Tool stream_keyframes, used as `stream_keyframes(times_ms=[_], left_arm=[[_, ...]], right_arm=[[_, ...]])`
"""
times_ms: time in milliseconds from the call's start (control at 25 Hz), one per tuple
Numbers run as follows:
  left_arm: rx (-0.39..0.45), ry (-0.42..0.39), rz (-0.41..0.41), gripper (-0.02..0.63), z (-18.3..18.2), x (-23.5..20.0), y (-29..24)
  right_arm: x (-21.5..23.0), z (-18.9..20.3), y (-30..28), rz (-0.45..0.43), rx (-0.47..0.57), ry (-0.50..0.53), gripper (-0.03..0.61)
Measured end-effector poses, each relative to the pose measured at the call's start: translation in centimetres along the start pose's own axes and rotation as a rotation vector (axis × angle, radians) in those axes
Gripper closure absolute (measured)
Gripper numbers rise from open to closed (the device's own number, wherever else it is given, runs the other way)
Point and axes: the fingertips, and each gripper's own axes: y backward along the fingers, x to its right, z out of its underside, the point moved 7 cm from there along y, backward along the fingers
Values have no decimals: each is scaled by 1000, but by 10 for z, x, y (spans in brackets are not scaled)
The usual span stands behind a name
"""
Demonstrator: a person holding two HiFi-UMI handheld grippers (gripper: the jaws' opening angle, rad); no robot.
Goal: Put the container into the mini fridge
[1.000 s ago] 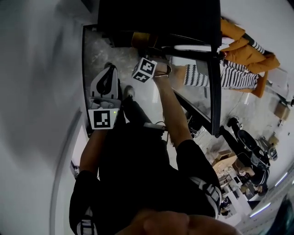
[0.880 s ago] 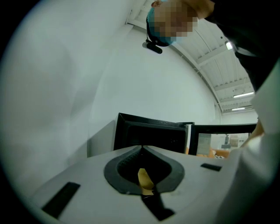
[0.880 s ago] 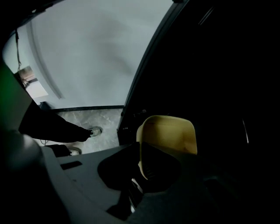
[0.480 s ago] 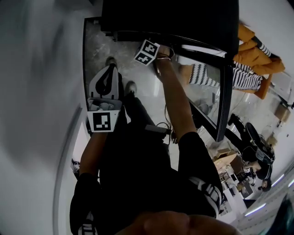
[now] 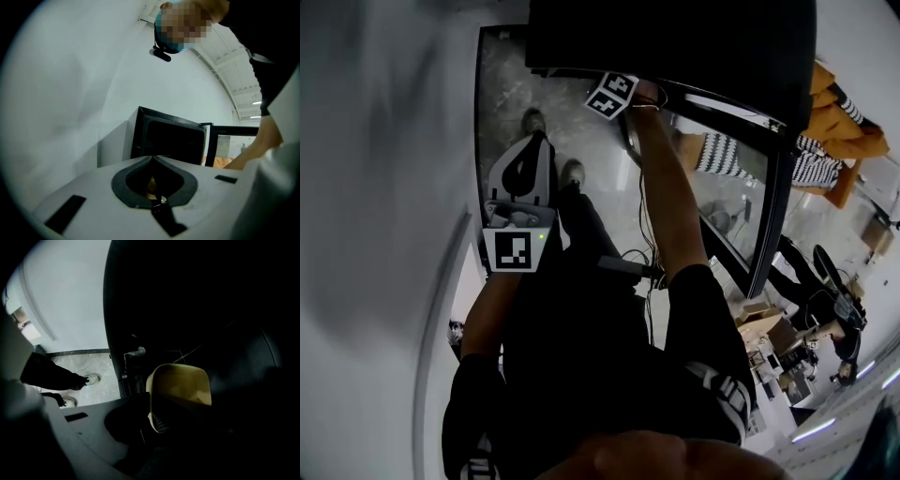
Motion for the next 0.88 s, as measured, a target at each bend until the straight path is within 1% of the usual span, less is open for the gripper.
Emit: stream_keyframes(times_ms=[80, 200, 360, 480, 600, 880], left_arm=[[-7, 2, 4, 609, 2, -2, -1], [12, 12, 5, 609, 1, -2, -6], [17, 6, 10, 609, 1, -2, -9], [-3, 13, 15, 609, 4, -2, -9], [5, 14, 14, 609, 3, -2, -11], [-10, 26, 2, 609, 6, -3, -8]], right_arm=[[-1, 1, -5, -8, -3, -4, 566], [-4, 2, -10, -14, -4, -7, 566], [-7, 2, -13, -22, -7, 0, 566], [-10, 2, -15, -28, -14, 4, 566], [-13, 3, -17, -36, -19, 4, 566], [-19, 2, -20, -46, -20, 22, 565]])
